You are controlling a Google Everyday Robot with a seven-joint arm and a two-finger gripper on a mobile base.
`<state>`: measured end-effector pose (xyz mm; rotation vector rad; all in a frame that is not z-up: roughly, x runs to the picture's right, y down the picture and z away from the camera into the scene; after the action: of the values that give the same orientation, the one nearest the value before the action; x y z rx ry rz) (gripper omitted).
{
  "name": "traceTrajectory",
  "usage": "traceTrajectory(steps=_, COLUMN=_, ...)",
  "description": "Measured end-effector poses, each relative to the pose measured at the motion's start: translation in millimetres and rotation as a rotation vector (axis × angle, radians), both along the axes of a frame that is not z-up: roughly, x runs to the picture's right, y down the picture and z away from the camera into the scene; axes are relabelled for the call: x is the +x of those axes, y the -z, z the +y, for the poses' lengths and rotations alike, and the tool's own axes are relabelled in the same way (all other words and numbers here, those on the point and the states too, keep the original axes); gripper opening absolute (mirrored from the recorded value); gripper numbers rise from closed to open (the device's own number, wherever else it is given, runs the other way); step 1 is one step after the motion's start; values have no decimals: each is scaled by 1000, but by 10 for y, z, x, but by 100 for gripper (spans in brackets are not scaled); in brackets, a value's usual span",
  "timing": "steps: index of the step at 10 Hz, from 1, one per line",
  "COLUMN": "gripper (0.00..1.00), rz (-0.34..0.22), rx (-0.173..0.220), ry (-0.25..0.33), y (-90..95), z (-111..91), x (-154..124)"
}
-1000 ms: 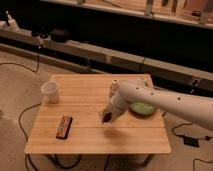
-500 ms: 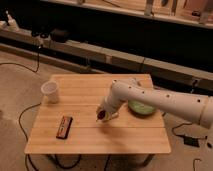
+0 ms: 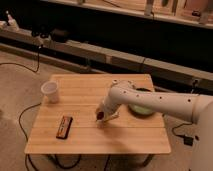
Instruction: Place the pepper on the white sponge
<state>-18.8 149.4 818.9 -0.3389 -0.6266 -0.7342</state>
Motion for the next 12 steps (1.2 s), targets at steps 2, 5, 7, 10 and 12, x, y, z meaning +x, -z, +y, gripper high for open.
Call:
traceTrajectory(steps=2, gripper=8, rz=8, rx=-29, ry=-5, y=-96, z=60, x=7)
traceTrajectory(steps=5, gripper=8, rz=19, rx=-71, ry=2, y=-201, z=55, x=61)
traceTrajectory(steps=7, gripper=8, rz=15, rx=-80, ry=3, y=-224, z=-25, x=92)
traceTrajectory(steps=10, gripper=26, rz=24, rx=-102, ry=-4, y=-273, z=-92, x=188)
traceTrajectory(steps=12, gripper=47, rz=43, rx=-108, ry=-10, y=-315, z=-111, x=293)
